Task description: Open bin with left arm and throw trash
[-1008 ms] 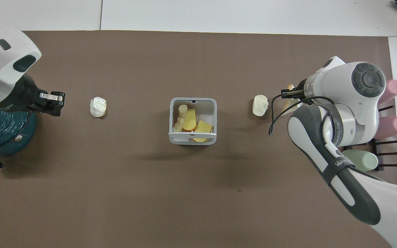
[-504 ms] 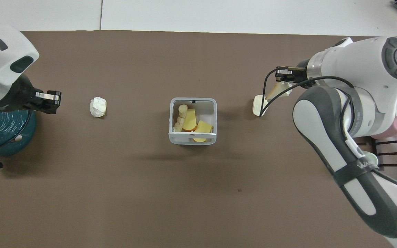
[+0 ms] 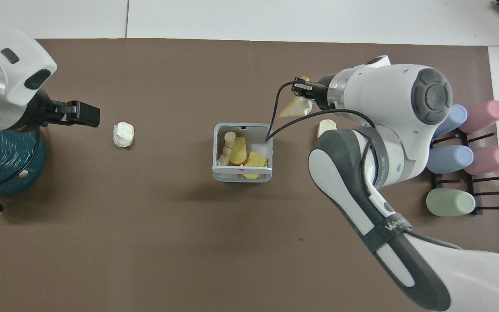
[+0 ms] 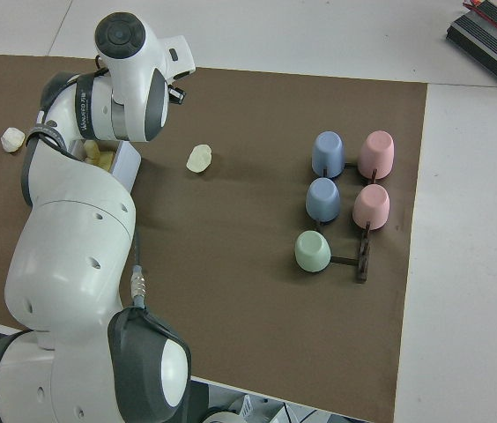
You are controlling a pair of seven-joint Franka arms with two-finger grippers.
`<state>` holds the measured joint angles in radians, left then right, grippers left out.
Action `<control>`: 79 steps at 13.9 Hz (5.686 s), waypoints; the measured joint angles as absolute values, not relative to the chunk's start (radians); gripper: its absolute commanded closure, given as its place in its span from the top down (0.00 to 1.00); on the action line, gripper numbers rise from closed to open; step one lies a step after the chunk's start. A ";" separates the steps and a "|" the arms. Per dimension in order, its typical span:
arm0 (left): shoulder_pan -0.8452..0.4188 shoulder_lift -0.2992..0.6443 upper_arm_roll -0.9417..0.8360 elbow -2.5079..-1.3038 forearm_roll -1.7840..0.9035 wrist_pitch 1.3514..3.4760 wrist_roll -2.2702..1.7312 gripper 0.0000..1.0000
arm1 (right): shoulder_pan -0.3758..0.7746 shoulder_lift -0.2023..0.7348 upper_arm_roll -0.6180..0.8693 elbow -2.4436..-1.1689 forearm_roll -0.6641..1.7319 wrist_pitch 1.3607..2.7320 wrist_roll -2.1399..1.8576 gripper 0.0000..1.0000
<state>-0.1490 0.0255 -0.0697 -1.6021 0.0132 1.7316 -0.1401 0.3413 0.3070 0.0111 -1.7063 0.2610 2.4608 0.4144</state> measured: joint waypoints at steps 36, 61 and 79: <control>-0.092 0.283 -0.088 -1.879 0.013 2.285 -0.135 0.00 | 0.395 0.251 -0.013 -1.785 0.234 2.495 0.518 1.00; -0.516 0.270 -0.118 -1.800 -0.091 2.284 -0.836 0.86 | 0.207 0.455 0.004 -1.816 0.200 2.338 -0.073 0.57; -0.178 0.230 -0.086 -1.441 -0.091 1.691 -0.482 0.93 | 0.215 0.287 0.030 -1.762 0.294 2.226 0.202 0.00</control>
<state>-0.1778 0.2302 -0.0864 -1.4407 -0.0907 1.6913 -0.4825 0.2152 0.2873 0.0299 -1.7621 0.2936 2.2262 0.2017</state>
